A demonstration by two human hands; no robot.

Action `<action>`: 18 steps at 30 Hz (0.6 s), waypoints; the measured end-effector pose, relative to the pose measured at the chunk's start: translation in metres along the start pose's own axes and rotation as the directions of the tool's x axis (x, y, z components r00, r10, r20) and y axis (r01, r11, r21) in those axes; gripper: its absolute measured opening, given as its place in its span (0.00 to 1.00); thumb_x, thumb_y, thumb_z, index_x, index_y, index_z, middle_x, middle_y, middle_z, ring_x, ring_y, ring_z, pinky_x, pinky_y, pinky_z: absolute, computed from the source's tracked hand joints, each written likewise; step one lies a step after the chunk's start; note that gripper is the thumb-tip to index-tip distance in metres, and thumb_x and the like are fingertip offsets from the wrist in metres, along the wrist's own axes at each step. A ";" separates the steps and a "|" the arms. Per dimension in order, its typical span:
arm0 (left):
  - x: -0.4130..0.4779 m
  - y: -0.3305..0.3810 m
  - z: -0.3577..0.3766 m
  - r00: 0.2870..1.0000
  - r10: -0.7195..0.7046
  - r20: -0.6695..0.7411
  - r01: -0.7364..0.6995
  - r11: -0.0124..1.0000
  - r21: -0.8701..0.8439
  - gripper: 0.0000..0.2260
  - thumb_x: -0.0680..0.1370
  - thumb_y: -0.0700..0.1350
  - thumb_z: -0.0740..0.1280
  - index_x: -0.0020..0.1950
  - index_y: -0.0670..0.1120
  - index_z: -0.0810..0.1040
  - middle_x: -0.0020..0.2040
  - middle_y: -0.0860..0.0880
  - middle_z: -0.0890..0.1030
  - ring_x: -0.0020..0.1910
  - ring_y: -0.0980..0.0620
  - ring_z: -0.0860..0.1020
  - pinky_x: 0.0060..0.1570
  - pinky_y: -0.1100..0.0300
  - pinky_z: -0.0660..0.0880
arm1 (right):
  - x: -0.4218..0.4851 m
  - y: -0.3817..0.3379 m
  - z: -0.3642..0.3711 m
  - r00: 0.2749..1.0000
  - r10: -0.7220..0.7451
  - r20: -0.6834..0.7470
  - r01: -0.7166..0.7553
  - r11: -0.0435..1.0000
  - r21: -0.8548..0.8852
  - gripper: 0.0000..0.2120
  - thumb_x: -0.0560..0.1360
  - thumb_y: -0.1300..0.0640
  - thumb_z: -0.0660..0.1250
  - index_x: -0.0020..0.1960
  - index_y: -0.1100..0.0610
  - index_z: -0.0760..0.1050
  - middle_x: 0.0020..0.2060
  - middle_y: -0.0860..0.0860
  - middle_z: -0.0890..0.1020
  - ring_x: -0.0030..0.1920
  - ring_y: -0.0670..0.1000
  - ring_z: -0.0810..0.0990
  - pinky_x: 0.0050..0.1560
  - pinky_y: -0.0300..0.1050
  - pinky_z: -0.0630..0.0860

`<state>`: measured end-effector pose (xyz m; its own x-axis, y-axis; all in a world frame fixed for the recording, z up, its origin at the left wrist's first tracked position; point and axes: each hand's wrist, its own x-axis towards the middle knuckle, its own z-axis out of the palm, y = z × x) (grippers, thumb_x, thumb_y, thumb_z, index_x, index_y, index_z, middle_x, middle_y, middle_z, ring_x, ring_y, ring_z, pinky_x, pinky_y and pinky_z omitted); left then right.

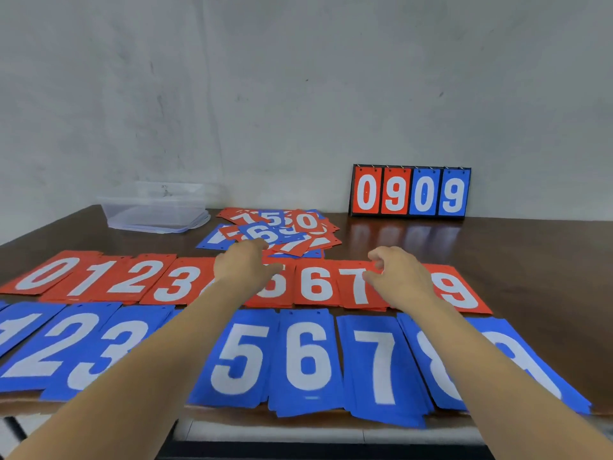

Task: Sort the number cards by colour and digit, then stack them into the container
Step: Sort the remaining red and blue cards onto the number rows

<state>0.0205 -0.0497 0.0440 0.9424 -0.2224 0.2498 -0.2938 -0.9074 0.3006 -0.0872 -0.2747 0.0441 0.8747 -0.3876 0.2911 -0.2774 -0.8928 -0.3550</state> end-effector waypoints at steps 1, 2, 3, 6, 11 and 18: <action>0.010 -0.005 0.001 1.000 -0.005 0.000 0.005 1.000 -0.015 0.27 0.76 0.59 0.68 0.71 0.50 0.70 0.64 0.50 0.77 0.61 0.49 0.76 0.58 0.50 0.76 | 0.010 -0.006 0.003 1.000 -0.001 0.002 0.001 1.000 -0.001 0.21 0.77 0.49 0.67 0.68 0.50 0.71 0.61 0.49 0.77 0.58 0.50 0.77 0.52 0.46 0.77; 0.019 -0.011 0.001 1.000 -0.007 -0.004 0.007 1.000 -0.023 0.26 0.75 0.59 0.68 0.71 0.51 0.70 0.63 0.50 0.78 0.60 0.49 0.76 0.57 0.51 0.76 | 0.019 -0.011 0.007 1.000 0.003 0.007 -0.003 1.000 0.000 0.21 0.77 0.49 0.67 0.68 0.51 0.71 0.61 0.49 0.77 0.57 0.49 0.77 0.52 0.45 0.77; 0.029 -0.017 0.002 1.000 -0.007 -0.009 0.007 1.000 -0.027 0.26 0.75 0.59 0.68 0.70 0.51 0.71 0.62 0.50 0.78 0.59 0.49 0.77 0.55 0.52 0.77 | 0.029 -0.017 0.011 1.000 0.009 0.012 -0.009 1.000 0.001 0.21 0.77 0.49 0.67 0.68 0.51 0.71 0.60 0.49 0.77 0.57 0.49 0.77 0.51 0.44 0.77; 0.058 -0.033 0.004 1.000 -0.004 -0.006 0.004 0.999 -0.038 0.25 0.75 0.59 0.68 0.69 0.51 0.72 0.62 0.51 0.79 0.60 0.50 0.77 0.56 0.52 0.76 | 0.057 -0.033 0.024 0.999 0.035 0.035 -0.035 0.999 -0.007 0.20 0.77 0.50 0.66 0.68 0.51 0.71 0.59 0.49 0.77 0.56 0.49 0.78 0.48 0.42 0.75; 0.103 -0.052 0.014 1.000 0.011 0.024 -0.011 1.000 -0.018 0.25 0.76 0.58 0.67 0.70 0.50 0.71 0.64 0.51 0.78 0.61 0.49 0.76 0.54 0.54 0.75 | 0.098 -0.052 0.050 0.995 0.079 0.061 -0.078 0.997 -0.015 0.17 0.77 0.47 0.66 0.64 0.52 0.72 0.55 0.49 0.79 0.53 0.49 0.79 0.47 0.43 0.77; 0.157 -0.063 0.037 0.997 -0.007 0.080 0.011 0.999 -0.051 0.28 0.75 0.60 0.68 0.71 0.49 0.70 0.66 0.50 0.77 0.63 0.49 0.75 0.53 0.54 0.74 | 0.156 -0.063 0.089 0.983 0.154 0.102 -0.151 0.988 -0.037 0.21 0.77 0.41 0.64 0.64 0.52 0.72 0.58 0.50 0.79 0.54 0.50 0.79 0.45 0.43 0.75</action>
<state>0.1932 -0.0402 0.0304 0.9543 -0.2434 0.1736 -0.2908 -0.8907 0.3495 0.1022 -0.2579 0.0326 0.8574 -0.4952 0.1403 -0.4212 -0.8317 -0.3619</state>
